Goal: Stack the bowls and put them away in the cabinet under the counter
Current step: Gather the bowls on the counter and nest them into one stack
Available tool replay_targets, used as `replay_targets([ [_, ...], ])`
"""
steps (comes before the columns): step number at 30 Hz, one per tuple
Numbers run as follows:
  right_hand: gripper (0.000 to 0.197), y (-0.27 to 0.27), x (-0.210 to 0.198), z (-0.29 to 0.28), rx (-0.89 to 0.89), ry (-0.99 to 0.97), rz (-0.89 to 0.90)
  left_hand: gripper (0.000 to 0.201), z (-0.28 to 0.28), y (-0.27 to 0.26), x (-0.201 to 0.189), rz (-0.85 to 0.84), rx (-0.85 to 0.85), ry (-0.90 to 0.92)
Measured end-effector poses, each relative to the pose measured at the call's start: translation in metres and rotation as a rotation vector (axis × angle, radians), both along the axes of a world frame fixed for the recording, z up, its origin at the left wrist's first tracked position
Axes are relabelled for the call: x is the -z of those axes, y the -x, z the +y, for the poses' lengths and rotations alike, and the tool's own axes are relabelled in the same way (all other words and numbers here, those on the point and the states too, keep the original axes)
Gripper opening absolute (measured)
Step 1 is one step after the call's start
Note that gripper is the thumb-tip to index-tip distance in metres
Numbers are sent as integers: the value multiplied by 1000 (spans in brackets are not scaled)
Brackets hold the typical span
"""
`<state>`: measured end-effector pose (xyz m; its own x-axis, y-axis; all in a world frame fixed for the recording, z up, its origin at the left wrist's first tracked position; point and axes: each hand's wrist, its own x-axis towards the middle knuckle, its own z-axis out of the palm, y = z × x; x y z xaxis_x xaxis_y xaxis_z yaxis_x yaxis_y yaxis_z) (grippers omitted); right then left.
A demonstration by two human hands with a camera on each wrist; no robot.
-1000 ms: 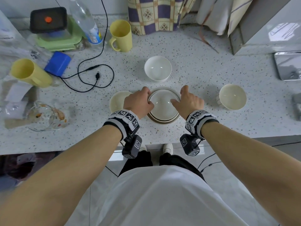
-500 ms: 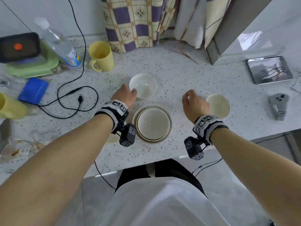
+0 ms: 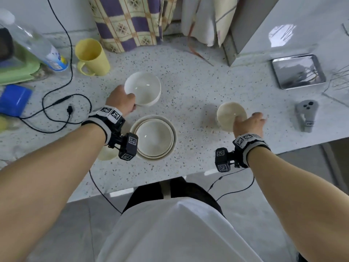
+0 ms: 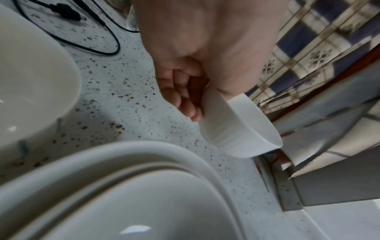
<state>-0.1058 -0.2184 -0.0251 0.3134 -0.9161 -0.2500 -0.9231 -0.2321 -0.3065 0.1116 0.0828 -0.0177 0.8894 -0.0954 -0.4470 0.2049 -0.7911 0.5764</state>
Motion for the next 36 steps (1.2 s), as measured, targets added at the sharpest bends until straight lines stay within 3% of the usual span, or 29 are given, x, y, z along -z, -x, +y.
replay_targets([
  [5, 43, -3, 12, -1, 62, -153, -17, 41, -5, 18, -30, -71, 3, 163],
  [9, 38, -3, 16, 6, 7, -200, -2, 30, -2, 39, -42, -105, 70, 139],
  [13, 39, -12, 18, 22, -2, -244, -63, 34, 19, 59, -44, -119, 102, 83],
  [18, 39, -32, 23, 52, -74, -360, -269, 34, 55, 75, -45, -80, 213, -54],
  [24, 13, -50, 8, 95, -271, -370, -520, 31, 74, 92, -39, -162, 286, -146],
  [30, 24, -58, -8, 116, -381, -400, -650, 32, 58, 103, -24, -259, 323, -106],
  [36, 32, -58, -19, 123, -506, -360, -612, 33, 36, 114, 0, -333, 418, -263],
])
